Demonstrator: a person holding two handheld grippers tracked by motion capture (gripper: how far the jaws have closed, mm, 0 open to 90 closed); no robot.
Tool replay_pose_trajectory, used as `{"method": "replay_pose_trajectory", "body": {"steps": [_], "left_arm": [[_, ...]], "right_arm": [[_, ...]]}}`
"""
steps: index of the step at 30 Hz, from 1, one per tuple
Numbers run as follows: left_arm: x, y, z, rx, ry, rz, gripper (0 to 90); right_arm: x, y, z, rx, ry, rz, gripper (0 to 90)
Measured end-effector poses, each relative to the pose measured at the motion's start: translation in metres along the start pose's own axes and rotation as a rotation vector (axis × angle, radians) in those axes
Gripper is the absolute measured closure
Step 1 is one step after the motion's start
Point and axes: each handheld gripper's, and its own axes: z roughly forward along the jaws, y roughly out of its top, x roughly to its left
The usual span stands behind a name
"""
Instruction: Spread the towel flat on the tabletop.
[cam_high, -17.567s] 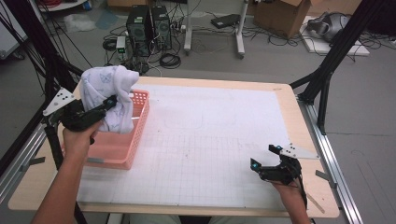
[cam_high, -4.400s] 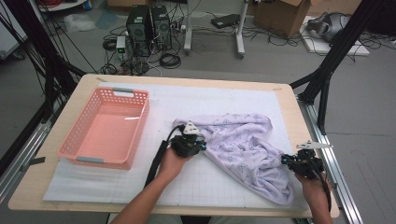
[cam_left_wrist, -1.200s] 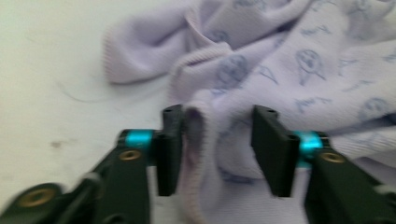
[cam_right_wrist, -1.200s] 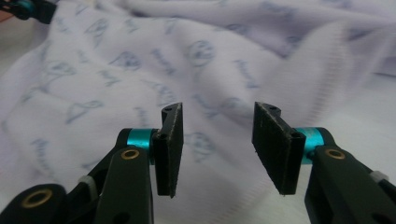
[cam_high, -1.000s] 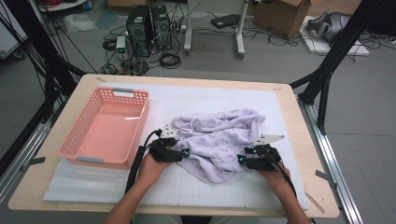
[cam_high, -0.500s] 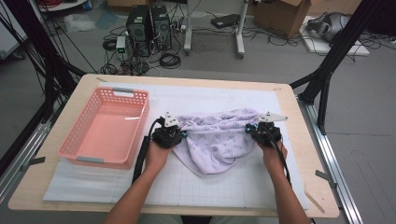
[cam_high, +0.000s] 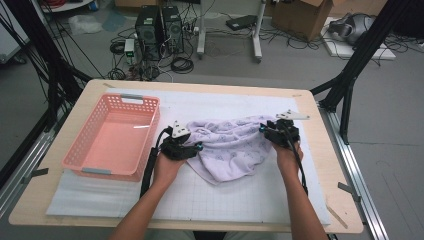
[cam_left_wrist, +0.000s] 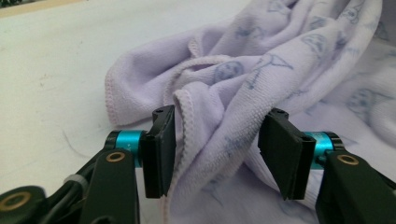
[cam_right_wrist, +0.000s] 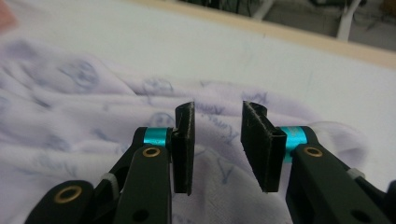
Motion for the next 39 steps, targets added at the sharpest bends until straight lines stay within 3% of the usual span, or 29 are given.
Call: {"method": "replay_pose_trajectory", "body": {"steps": [3,6,10,12,15,19,22,24,27,29,31,33,37,39], "left_arm": [[-0.006,-0.006,-0.011,-0.007,-0.027,0.014,44.1],[-0.009,-0.013,-0.025,-0.033,-0.031,0.013,43.0],[-0.007,-0.022,-0.034,-0.034,-0.092,-0.031,46.8],[-0.01,-0.026,-0.033,-0.01,-0.129,-0.018,51.5],[-0.018,-0.028,-0.027,0.022,-0.172,0.003,58.6],[-0.034,-0.027,-0.013,0.07,-0.217,0.058,60.4],[-0.048,-0.026,-0.002,0.123,-0.229,0.11,54.7],[-0.057,-0.027,0.002,0.137,-0.205,0.164,49.0],[-0.063,-0.027,0.003,0.137,-0.18,0.204,50.3],[-0.064,-0.027,0.001,0.135,-0.188,0.206,60.9],[-0.064,-0.027,0.0,0.139,-0.186,0.203,81.1],[-0.062,-0.027,-0.004,0.146,-0.192,0.182,84.1],[-0.049,-0.033,-0.023,0.132,-0.2,0.143,84.8],[-0.043,-0.035,-0.034,0.116,-0.221,0.123,84.8]], "right_arm": [[-0.002,-0.005,-0.028,-0.029,0.015,-0.003,64.2],[-0.006,-0.023,-0.054,0.02,0.052,0.012,64.3],[-0.01,-0.054,-0.071,0.072,0.059,0.031,70.1],[-0.01,-0.071,-0.067,0.152,0.088,0.033,76.2],[-0.004,-0.077,-0.054,0.23,0.128,0.019,78.2],[0.01,-0.07,-0.04,0.225,0.185,0.001,73.4],[0.02,-0.061,-0.028,0.219,0.214,-0.001,68.4],[0.026,-0.054,-0.02,0.215,0.202,0.005,64.0],[0.034,-0.047,-0.003,0.24,0.169,0.013,59.9],[0.04,-0.044,0.006,0.237,0.146,0.005,60.6],[0.046,-0.04,0.011,0.245,0.116,-0.01,68.8],[0.047,-0.039,0.011,0.255,0.119,-0.046,83.6],[0.034,-0.039,-0.008,0.29,0.125,-0.078,85.9],[0.02,-0.041,-0.025,0.304,0.131,-0.072,85.7]]}}
